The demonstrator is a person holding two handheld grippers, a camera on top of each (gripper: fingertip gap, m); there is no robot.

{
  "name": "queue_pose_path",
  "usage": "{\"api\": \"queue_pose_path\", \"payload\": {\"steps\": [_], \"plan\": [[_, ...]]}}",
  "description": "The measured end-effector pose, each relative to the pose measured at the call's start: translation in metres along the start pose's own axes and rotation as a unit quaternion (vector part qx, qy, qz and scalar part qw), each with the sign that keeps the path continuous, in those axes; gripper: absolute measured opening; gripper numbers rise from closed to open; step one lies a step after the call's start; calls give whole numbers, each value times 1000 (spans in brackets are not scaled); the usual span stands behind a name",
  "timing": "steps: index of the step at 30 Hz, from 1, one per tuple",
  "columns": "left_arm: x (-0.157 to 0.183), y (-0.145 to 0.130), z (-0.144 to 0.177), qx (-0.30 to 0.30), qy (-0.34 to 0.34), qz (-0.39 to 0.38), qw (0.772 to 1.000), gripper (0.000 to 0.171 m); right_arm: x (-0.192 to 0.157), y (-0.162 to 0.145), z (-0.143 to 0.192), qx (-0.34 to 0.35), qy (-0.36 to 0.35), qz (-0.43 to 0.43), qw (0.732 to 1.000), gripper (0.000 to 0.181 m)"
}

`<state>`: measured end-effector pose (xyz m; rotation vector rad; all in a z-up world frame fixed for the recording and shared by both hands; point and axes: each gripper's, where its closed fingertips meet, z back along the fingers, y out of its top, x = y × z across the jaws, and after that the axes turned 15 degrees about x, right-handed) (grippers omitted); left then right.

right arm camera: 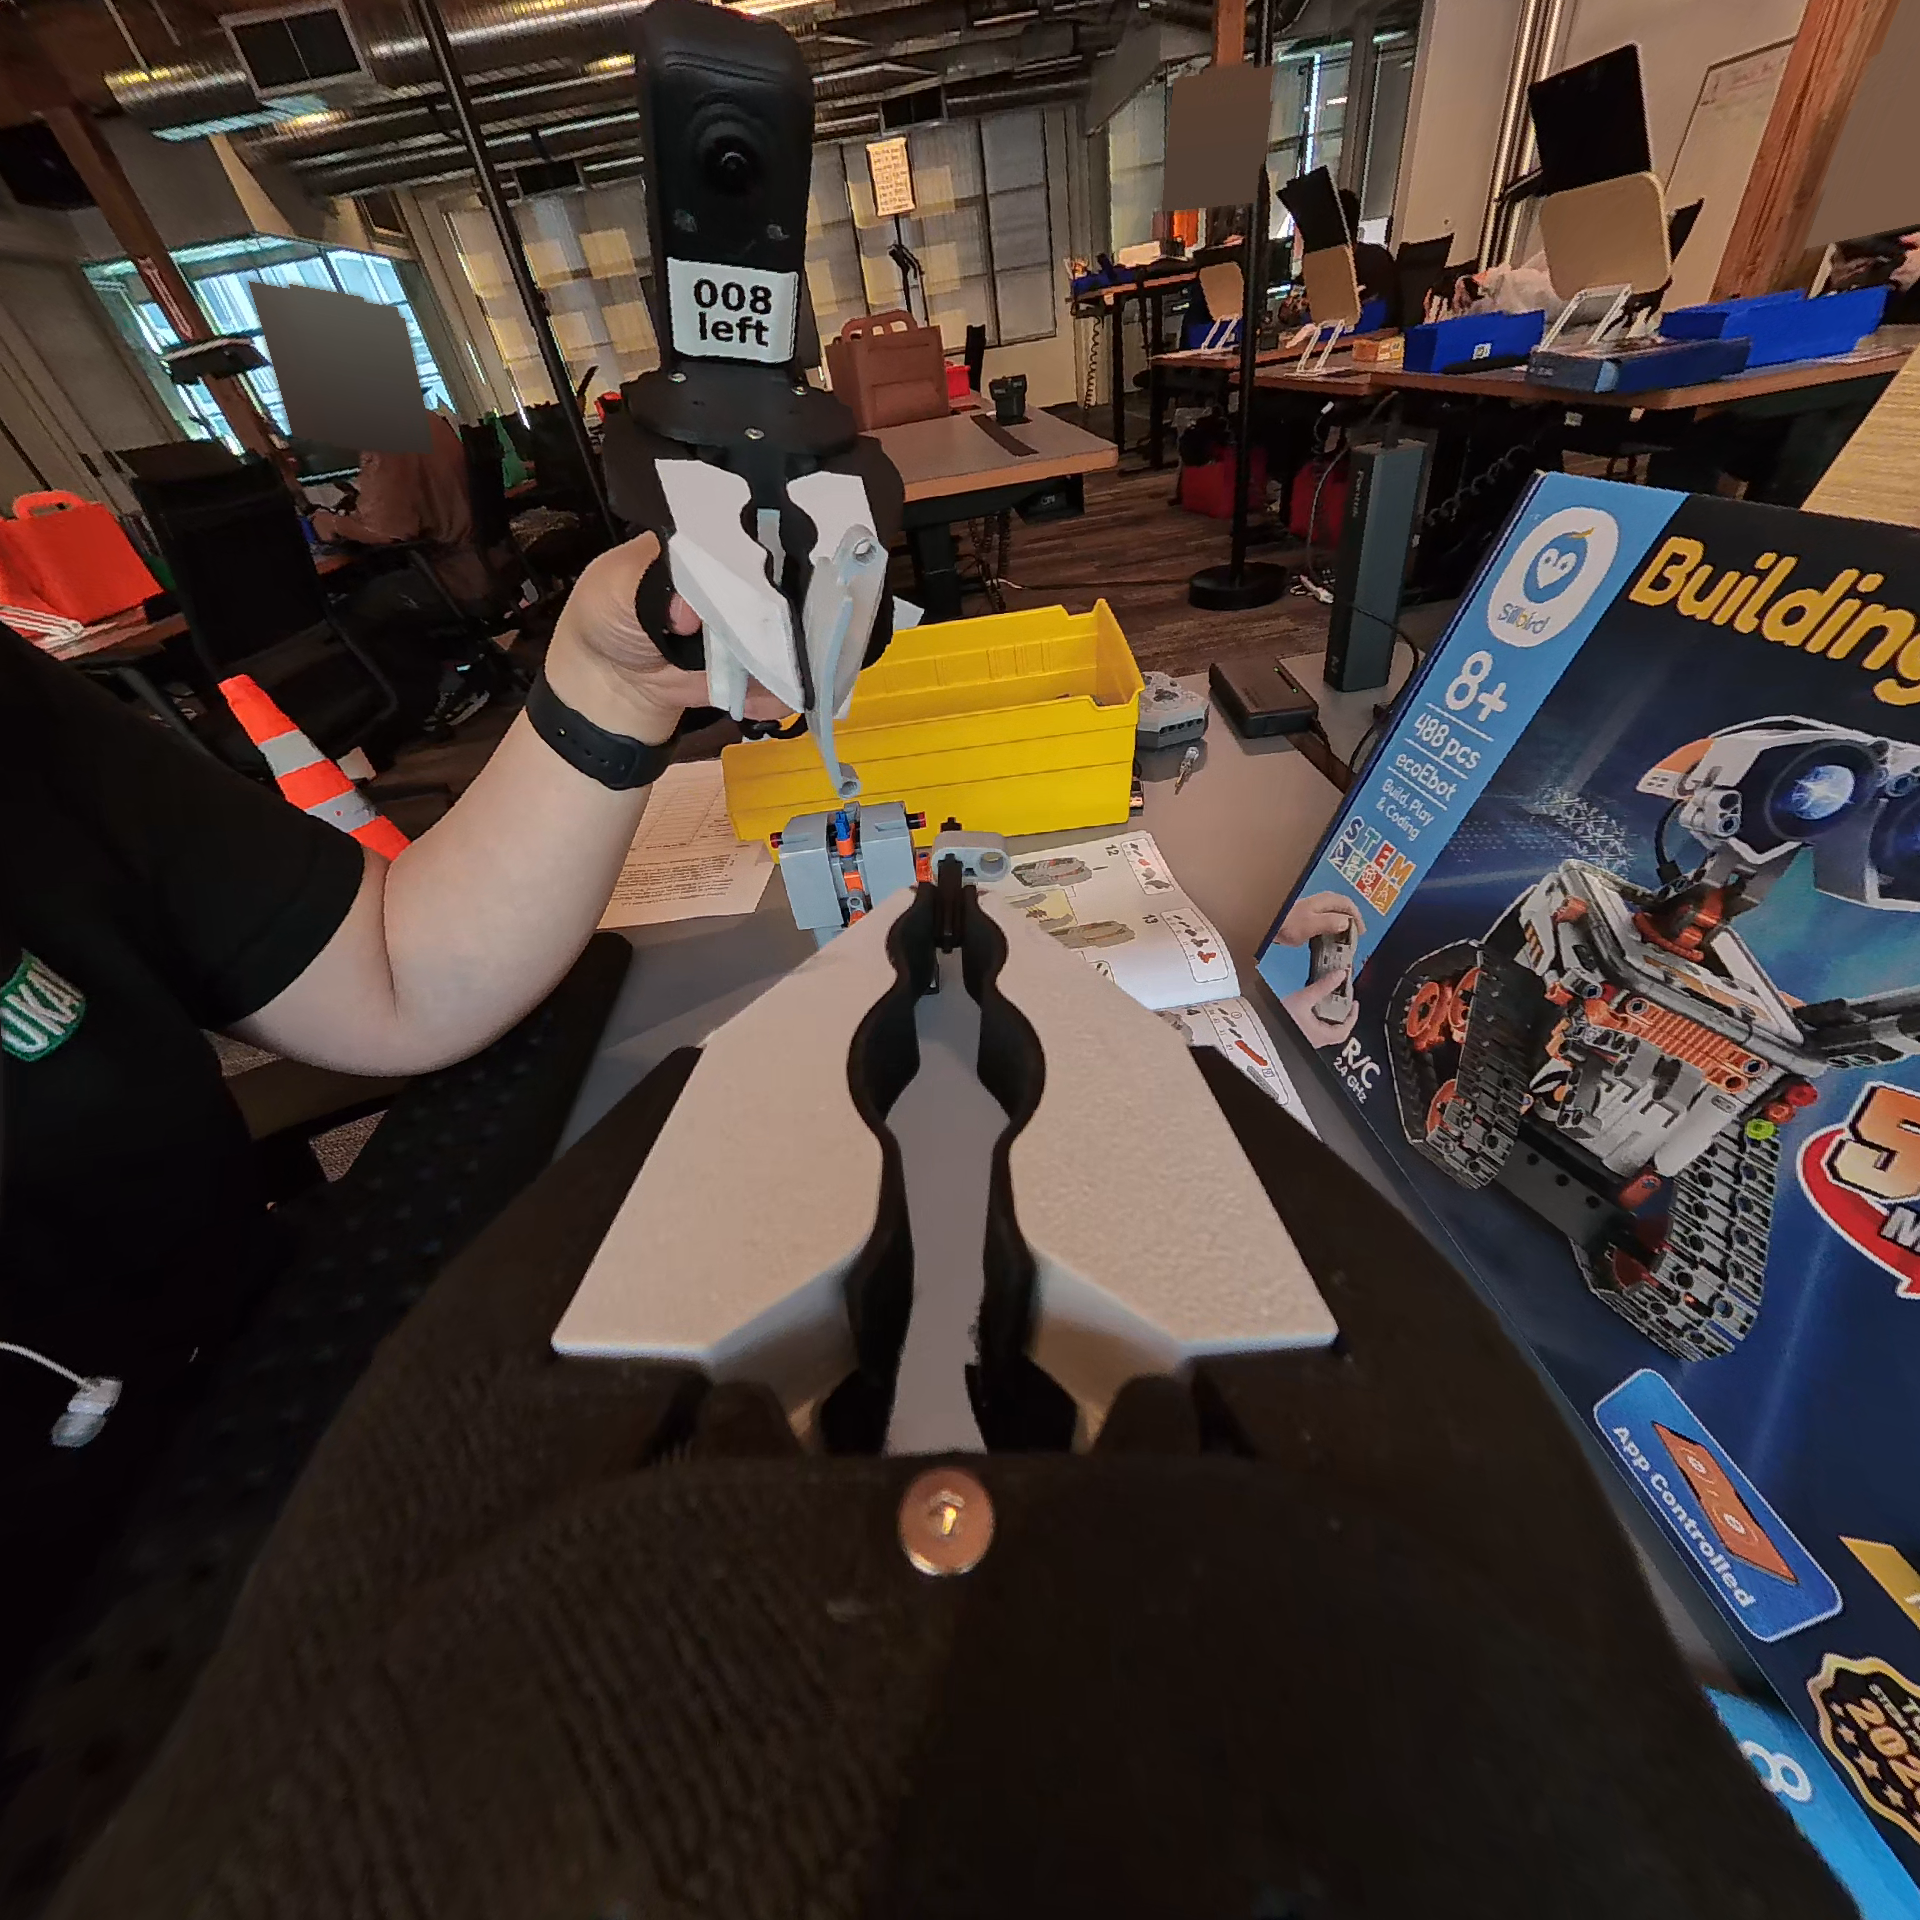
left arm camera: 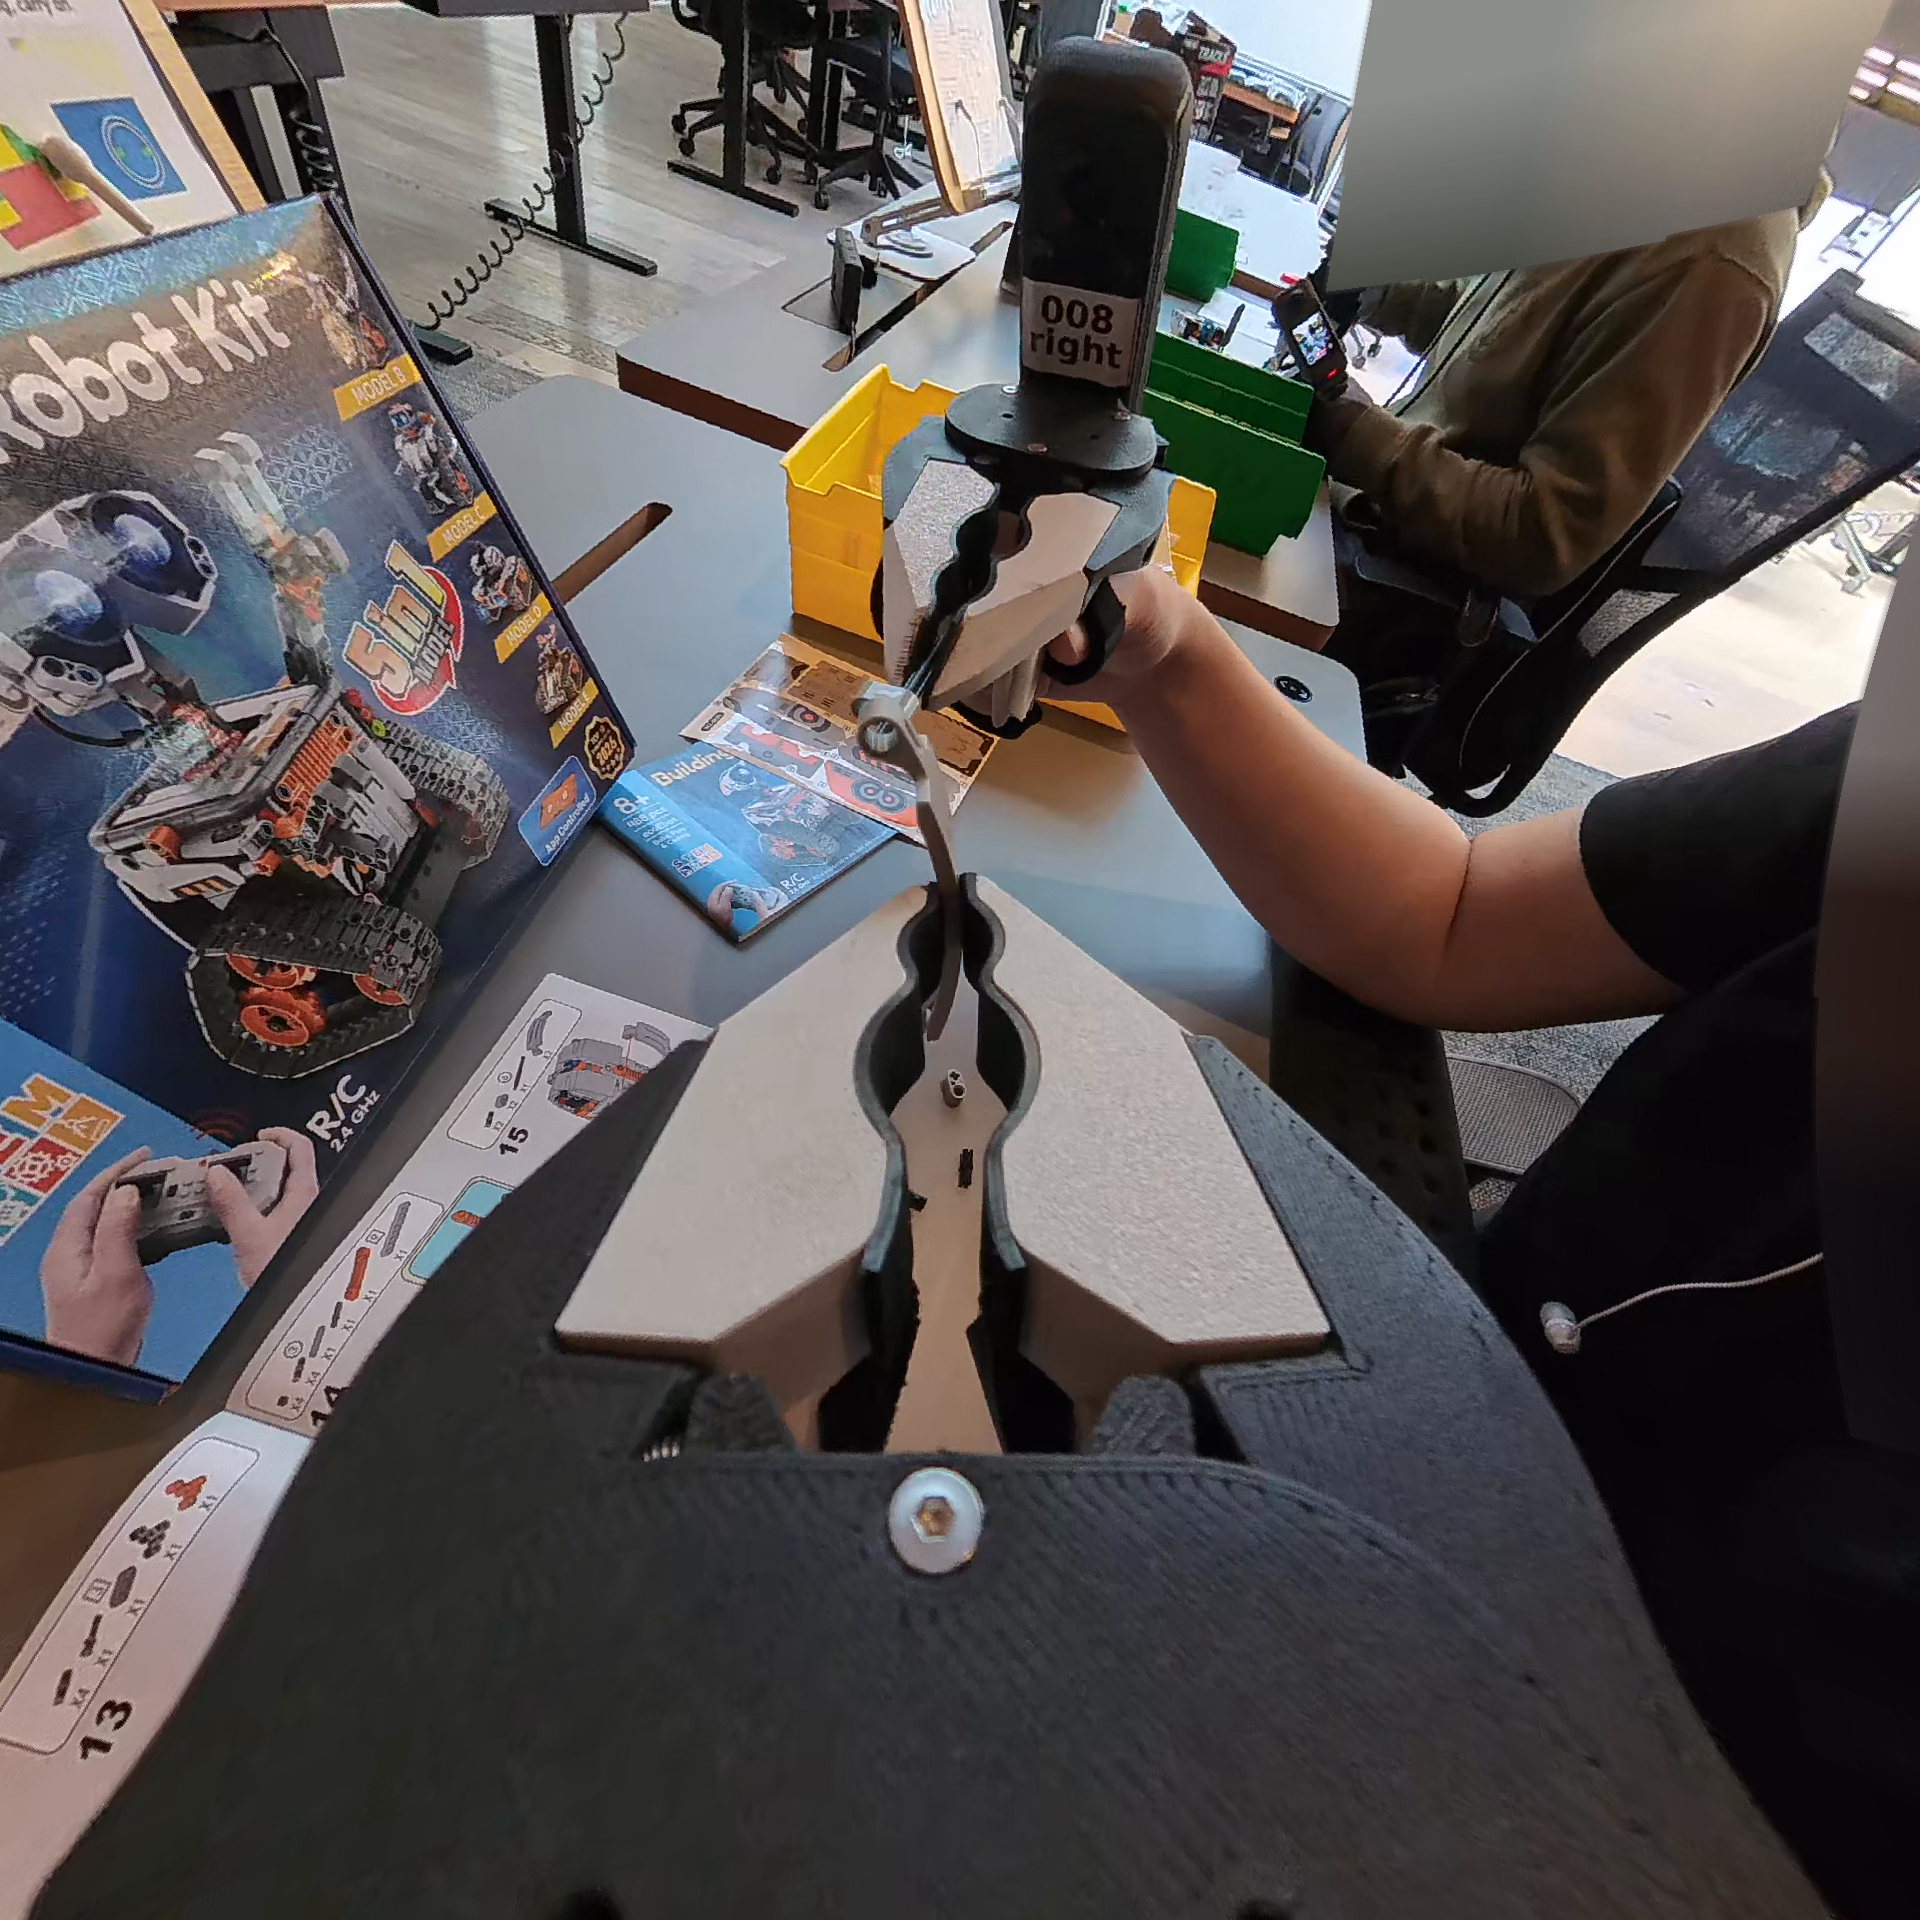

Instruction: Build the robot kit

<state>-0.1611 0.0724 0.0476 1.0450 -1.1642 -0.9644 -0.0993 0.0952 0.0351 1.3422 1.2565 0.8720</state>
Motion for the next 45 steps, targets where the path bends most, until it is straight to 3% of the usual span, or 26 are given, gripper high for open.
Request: {"api": "queue_pose_path", "payload": {"steps": [34,45], "plan": [[-3,-6,-1,-19,10,3,1000,0,-11,3,-3,7,27,27,999,1],[11,-12,-11,-36,-21,-17,999,0,-35,11,-5,34,85,80,993,2]]}}
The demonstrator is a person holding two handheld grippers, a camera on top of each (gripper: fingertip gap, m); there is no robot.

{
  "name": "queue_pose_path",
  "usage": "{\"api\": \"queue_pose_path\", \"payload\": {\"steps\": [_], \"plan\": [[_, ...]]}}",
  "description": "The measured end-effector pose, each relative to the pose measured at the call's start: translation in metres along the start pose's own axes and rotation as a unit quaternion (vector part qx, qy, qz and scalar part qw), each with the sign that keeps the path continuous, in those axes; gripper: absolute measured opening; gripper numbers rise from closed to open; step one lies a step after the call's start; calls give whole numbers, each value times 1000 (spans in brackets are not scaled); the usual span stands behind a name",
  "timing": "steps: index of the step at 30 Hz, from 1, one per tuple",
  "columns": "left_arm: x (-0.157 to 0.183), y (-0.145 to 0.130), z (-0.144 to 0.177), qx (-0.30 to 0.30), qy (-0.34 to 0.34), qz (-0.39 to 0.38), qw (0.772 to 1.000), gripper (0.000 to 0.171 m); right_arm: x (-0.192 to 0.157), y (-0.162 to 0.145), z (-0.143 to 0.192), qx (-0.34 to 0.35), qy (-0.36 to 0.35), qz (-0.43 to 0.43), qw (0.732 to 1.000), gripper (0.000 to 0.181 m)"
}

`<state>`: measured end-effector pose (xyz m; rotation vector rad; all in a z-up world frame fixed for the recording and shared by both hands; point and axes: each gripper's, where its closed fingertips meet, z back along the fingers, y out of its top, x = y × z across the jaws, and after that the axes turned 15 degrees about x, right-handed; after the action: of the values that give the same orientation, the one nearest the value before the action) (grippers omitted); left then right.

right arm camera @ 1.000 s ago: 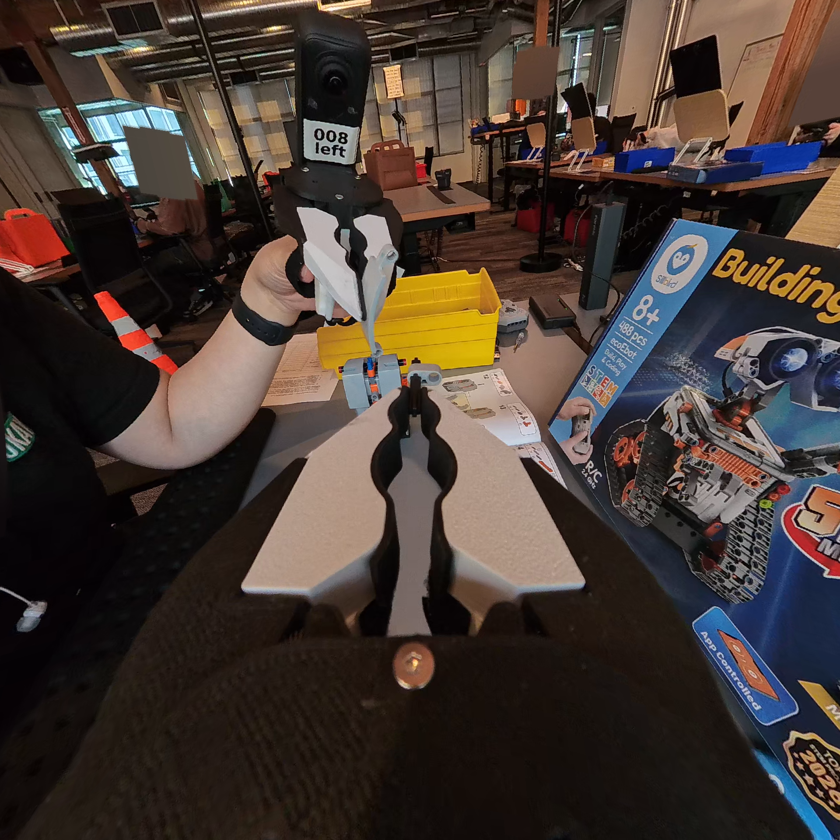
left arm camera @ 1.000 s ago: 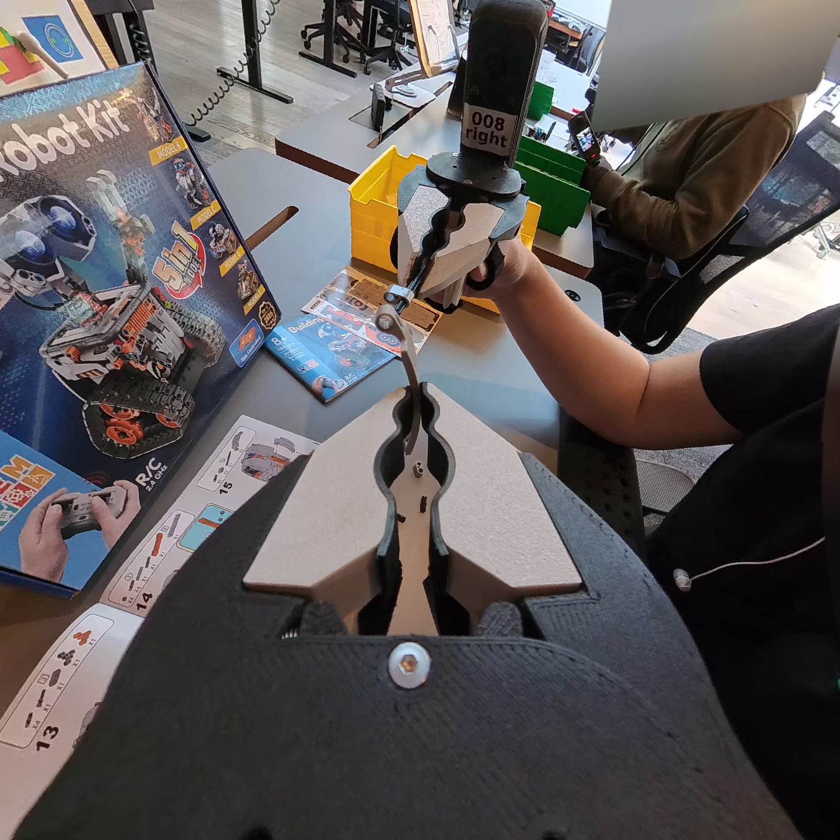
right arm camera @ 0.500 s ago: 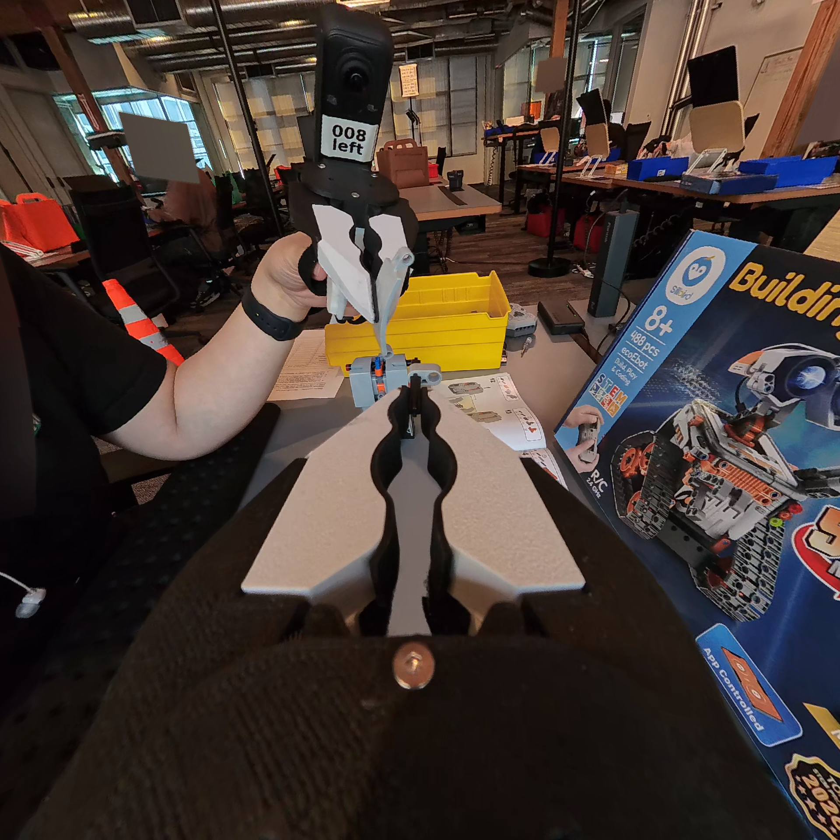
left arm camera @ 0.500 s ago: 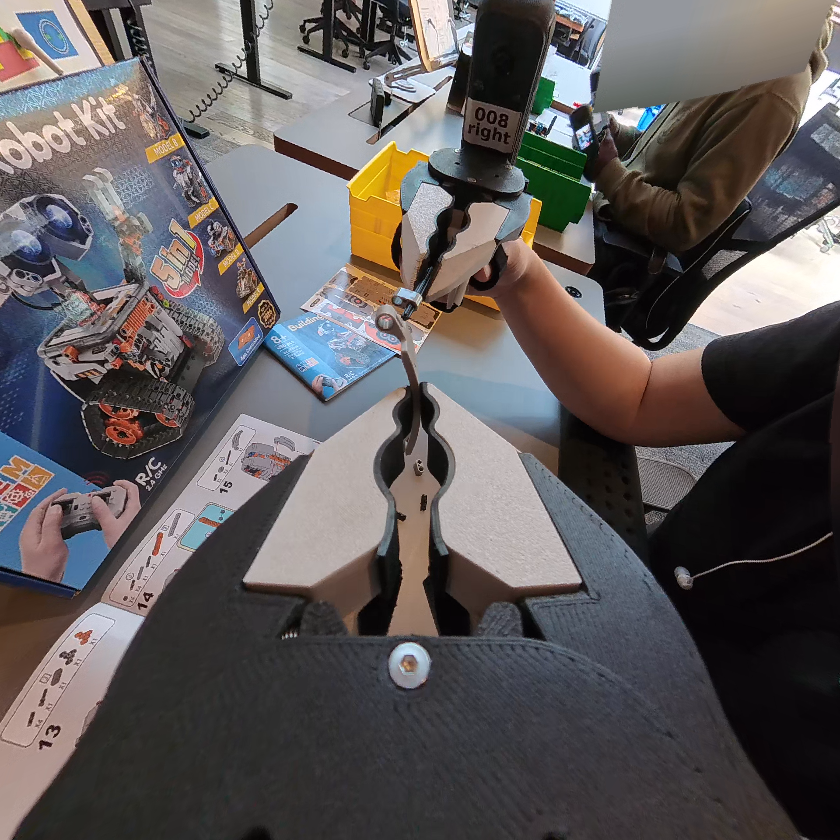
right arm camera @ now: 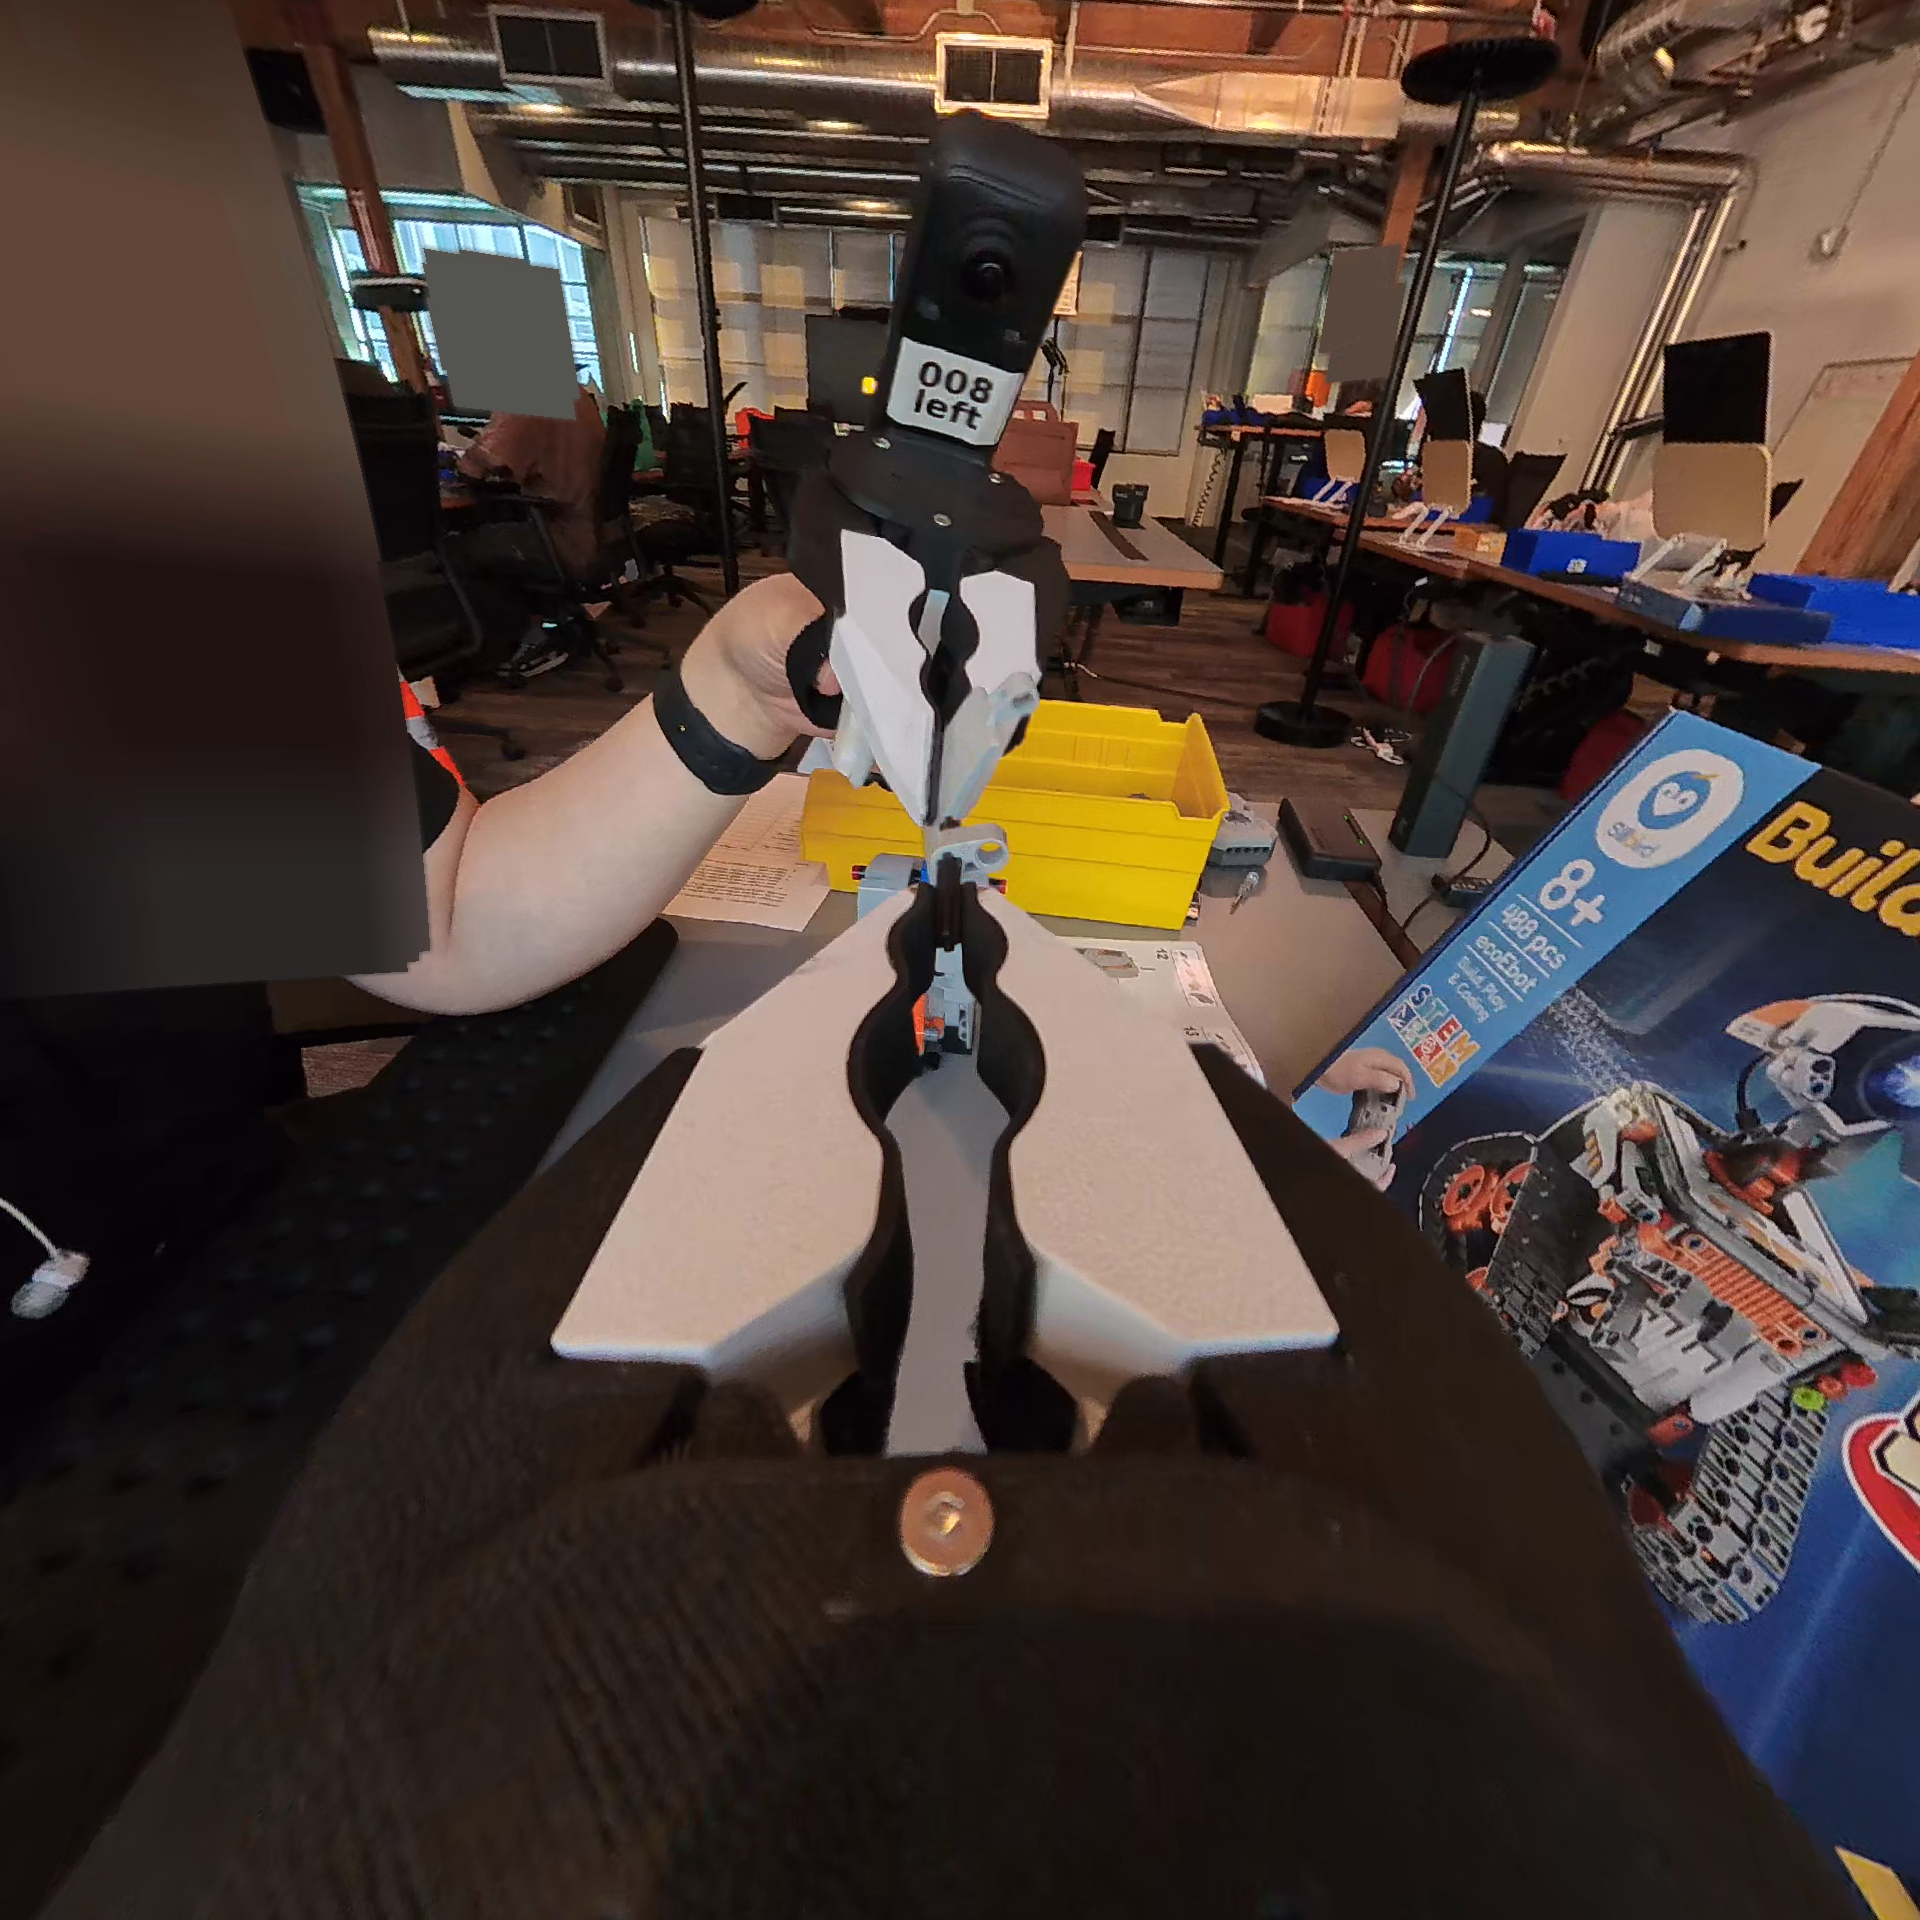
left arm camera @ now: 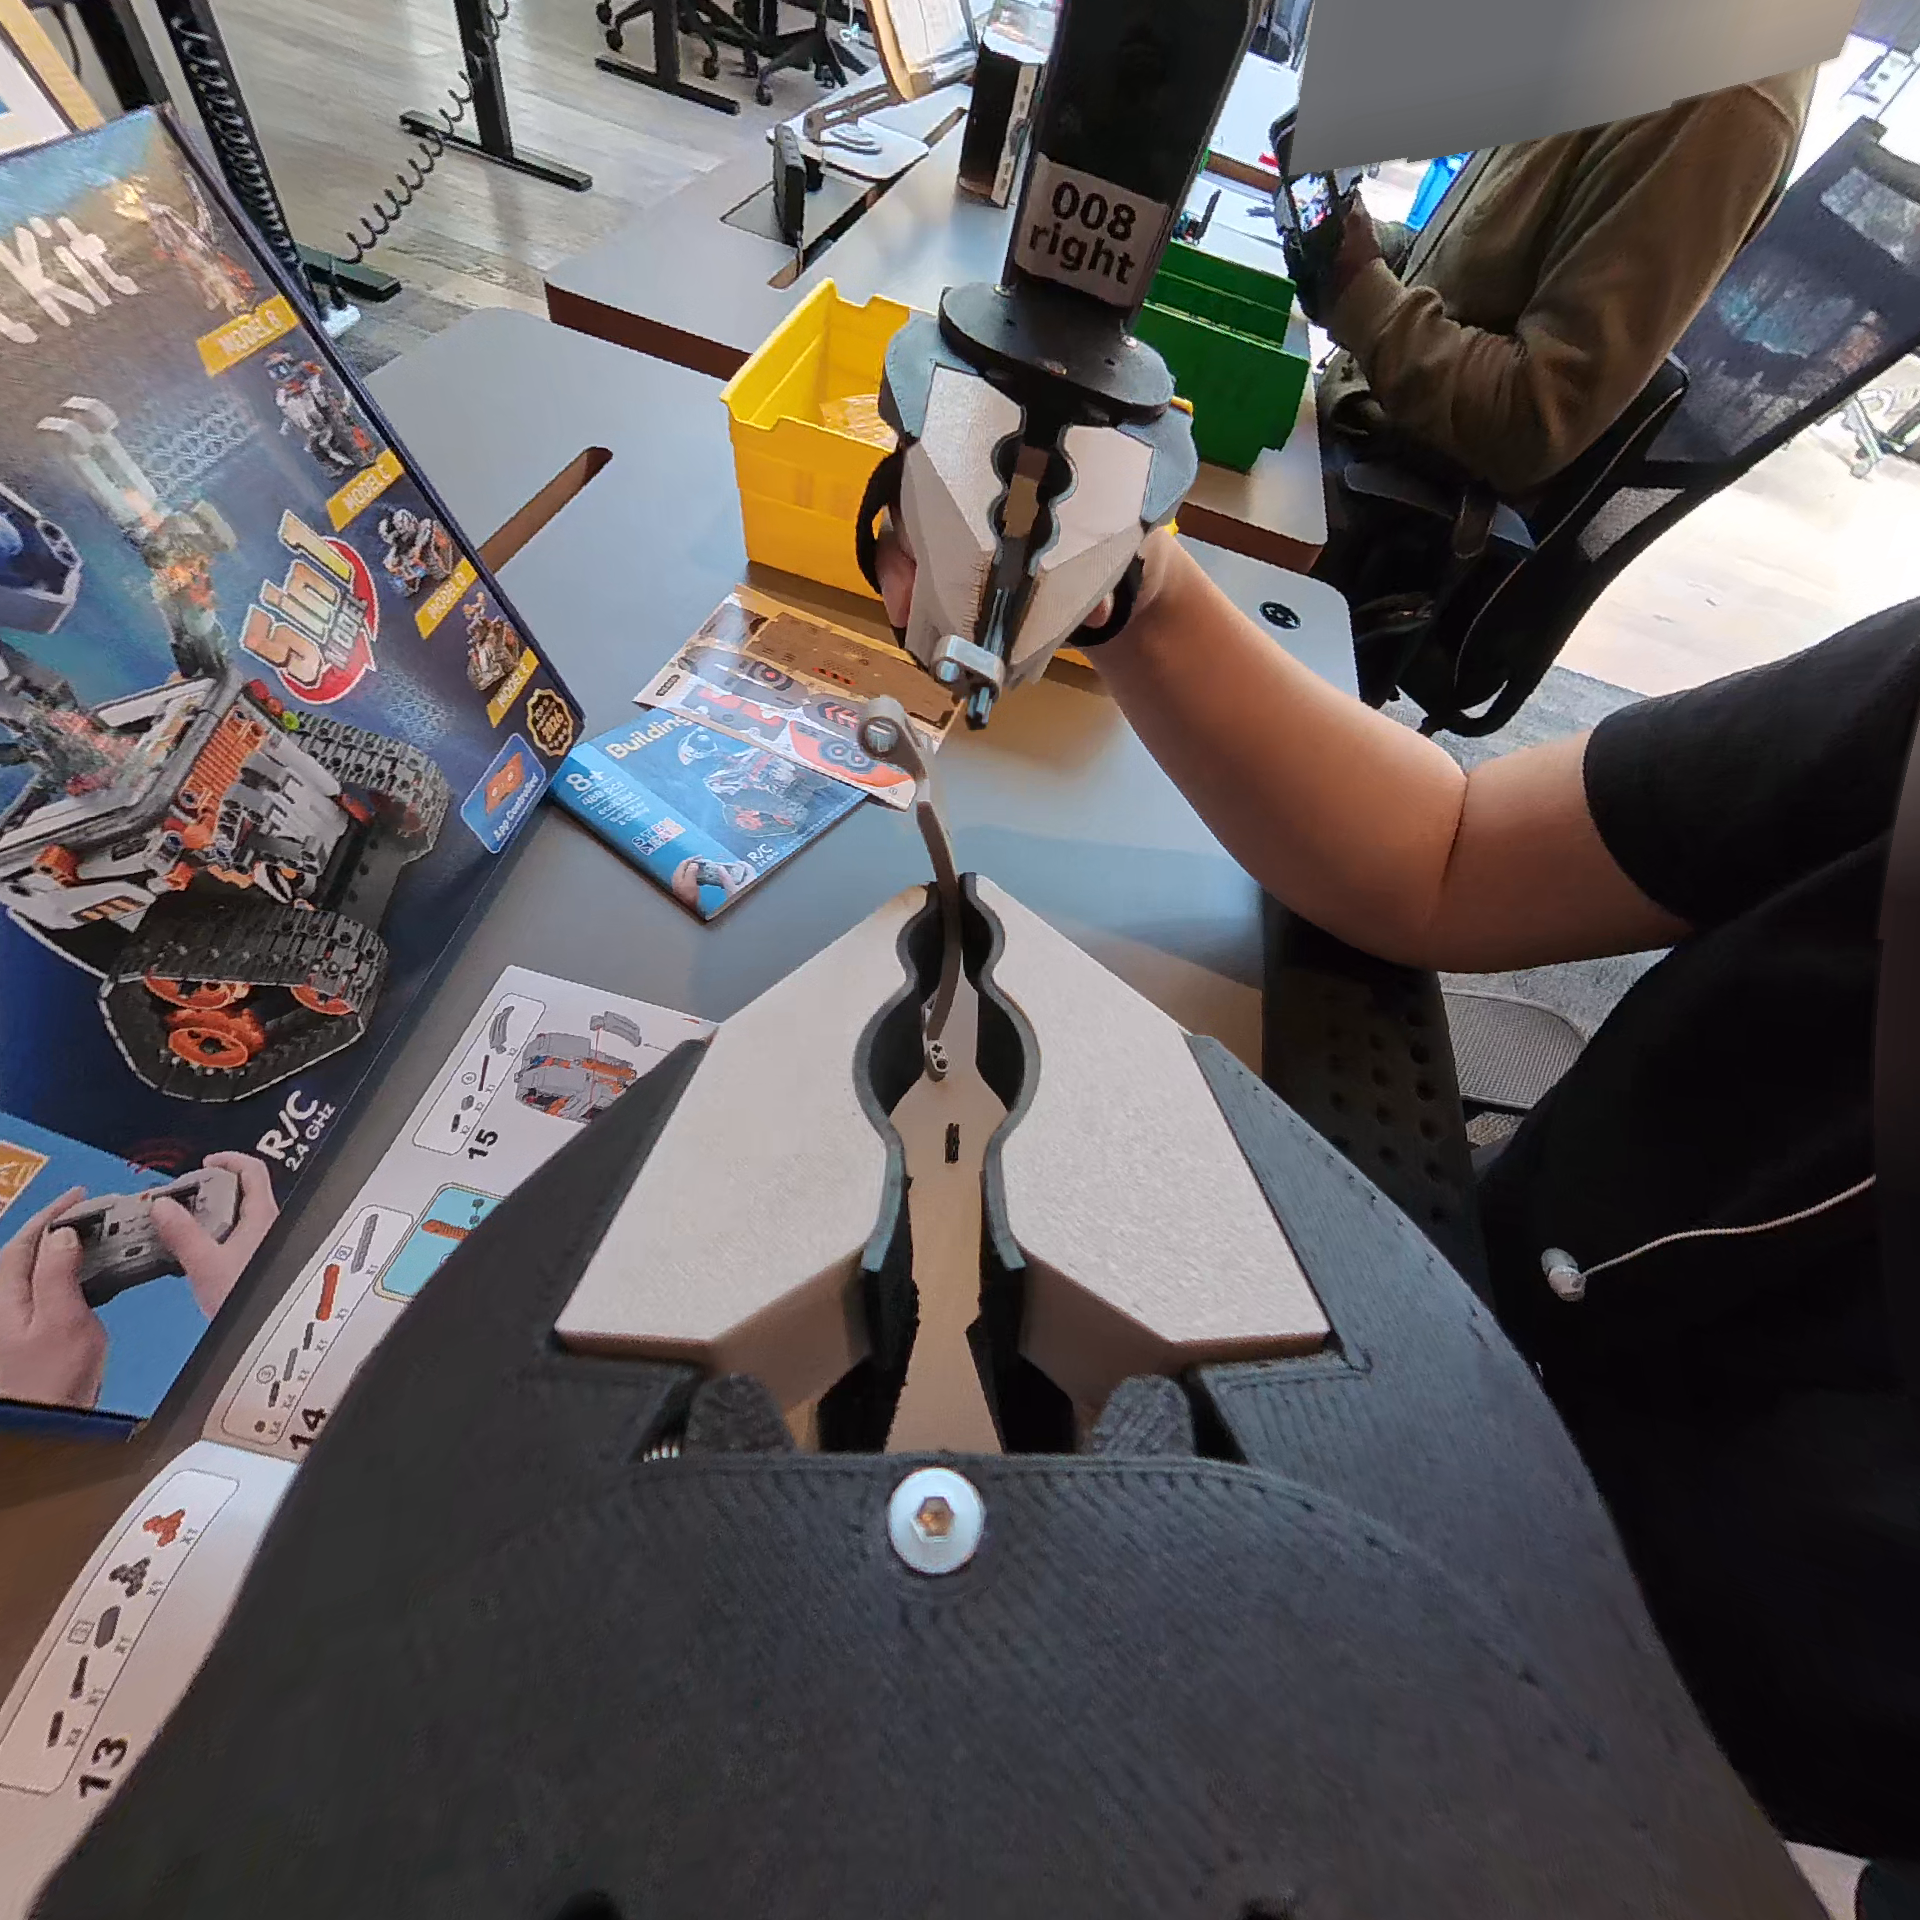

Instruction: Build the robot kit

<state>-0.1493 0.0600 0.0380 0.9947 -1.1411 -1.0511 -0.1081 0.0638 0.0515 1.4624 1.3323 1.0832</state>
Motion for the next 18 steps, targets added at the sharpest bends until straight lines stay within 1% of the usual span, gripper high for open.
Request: {"api": "queue_pose_path", "payload": {"steps": [6,9,13,18], "plan": [[4,0,-3,-2,-9,-5,1000,0,-5,3,-2,10,13,12,1000,2],[7,0,-7,-4,-10,-22,1000,0,-9,5,-3,20,26,14,999,2],[14,2,-12,-5,-18,-61,998,0,-15,8,-7,43,49,-3,998,2],[21,-2,-16,-23,-15,-136,990,0,-22,13,-11,76,75,-27,994,2]]}}
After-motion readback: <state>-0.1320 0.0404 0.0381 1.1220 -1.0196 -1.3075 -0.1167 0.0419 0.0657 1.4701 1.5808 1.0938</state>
